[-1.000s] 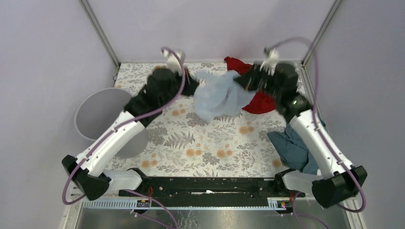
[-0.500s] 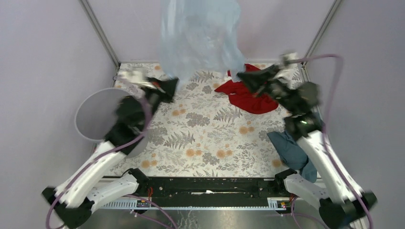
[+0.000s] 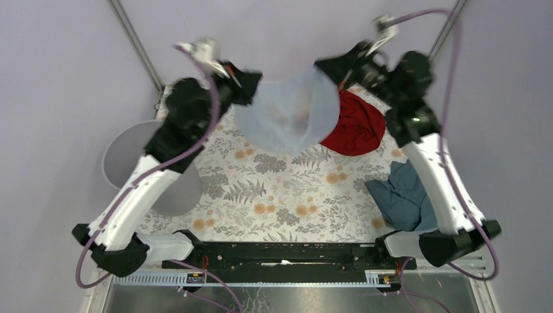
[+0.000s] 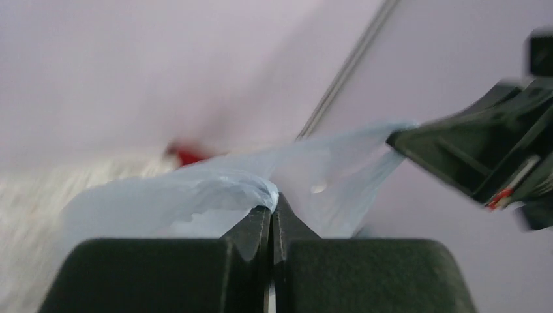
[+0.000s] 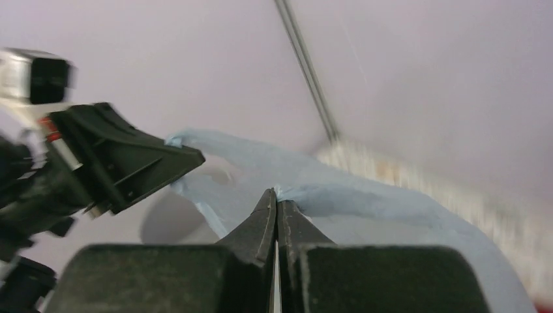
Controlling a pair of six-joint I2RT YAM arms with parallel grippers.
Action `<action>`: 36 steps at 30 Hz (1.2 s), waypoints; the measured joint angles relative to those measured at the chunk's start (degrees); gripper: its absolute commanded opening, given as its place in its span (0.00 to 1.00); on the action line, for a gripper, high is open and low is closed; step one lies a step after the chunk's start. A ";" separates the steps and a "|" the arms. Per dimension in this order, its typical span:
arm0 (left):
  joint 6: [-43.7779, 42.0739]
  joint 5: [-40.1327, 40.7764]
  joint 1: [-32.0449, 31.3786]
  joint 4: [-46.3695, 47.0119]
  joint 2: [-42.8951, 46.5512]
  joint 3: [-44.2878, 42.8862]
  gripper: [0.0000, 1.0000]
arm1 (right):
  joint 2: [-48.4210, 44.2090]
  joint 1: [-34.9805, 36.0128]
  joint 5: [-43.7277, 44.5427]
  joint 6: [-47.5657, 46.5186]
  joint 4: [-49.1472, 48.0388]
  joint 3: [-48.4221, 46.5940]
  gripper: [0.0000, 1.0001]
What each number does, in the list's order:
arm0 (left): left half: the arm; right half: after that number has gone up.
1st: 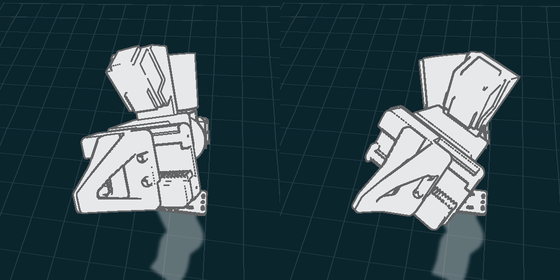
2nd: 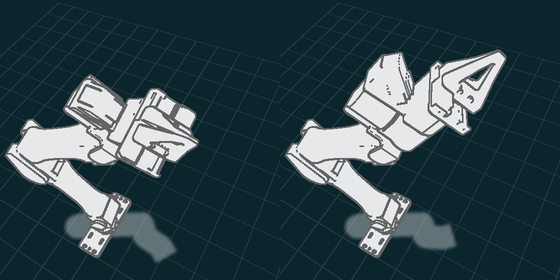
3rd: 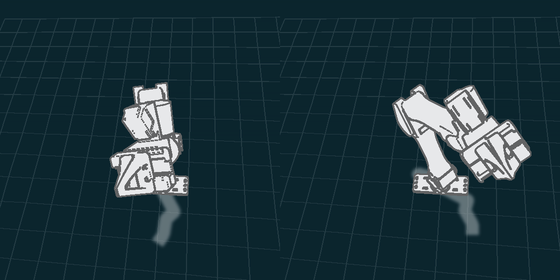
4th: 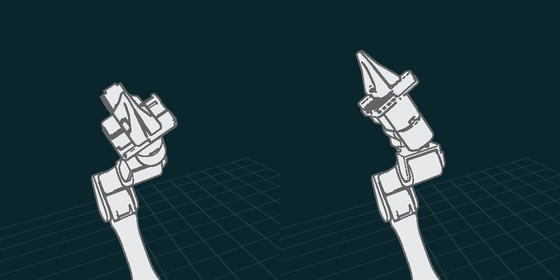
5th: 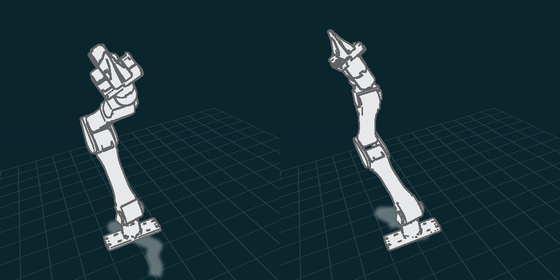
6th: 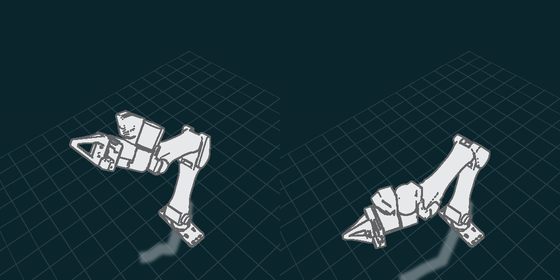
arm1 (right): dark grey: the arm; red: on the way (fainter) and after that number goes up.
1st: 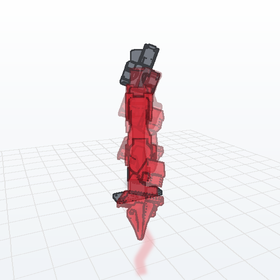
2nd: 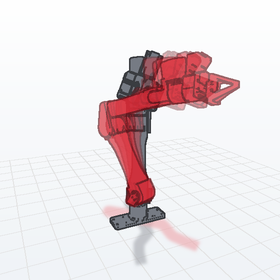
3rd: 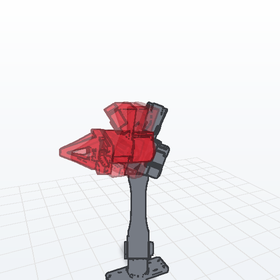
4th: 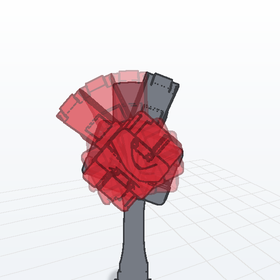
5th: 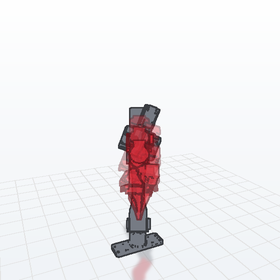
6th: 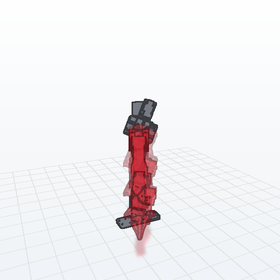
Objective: Put the trash bags into the trash bin
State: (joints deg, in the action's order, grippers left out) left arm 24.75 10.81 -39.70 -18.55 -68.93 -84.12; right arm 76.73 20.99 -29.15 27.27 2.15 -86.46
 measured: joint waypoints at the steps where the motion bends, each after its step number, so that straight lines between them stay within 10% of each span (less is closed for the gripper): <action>1: -0.61 -1.86 0.00 3.15 -0.68 -6.14 0.00 | -0.20 0.00 -0.04 -0.24 -1.05 -5.90 0.00; 4: -1.16 -6.56 -0.02 12.33 4.37 -9.51 0.00 | -6.64 0.00 -0.61 -0.52 -6.56 -11.54 0.00; 10: -0.20 -3.58 -0.24 23.58 21.53 13.29 0.00 | -22.99 0.24 -2.21 -0.66 -18.91 9.27 0.00; 20: 10.67 0.87 -0.24 0.96 17.97 48.11 0.00 | -12.31 0.11 -2.34 4.09 -10.91 52.02 0.00; 36: 15.04 -20.17 -0.31 6.56 25.55 33.90 0.00 | -18.08 4.52 -8.96 8.48 -11.98 33.40 0.00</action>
State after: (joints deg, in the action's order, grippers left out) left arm 39.79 -9.37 -40.01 -11.99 -43.38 -50.22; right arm 58.65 25.52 -38.11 35.75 -9.82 -53.06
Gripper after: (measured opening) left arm 0.008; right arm 0.014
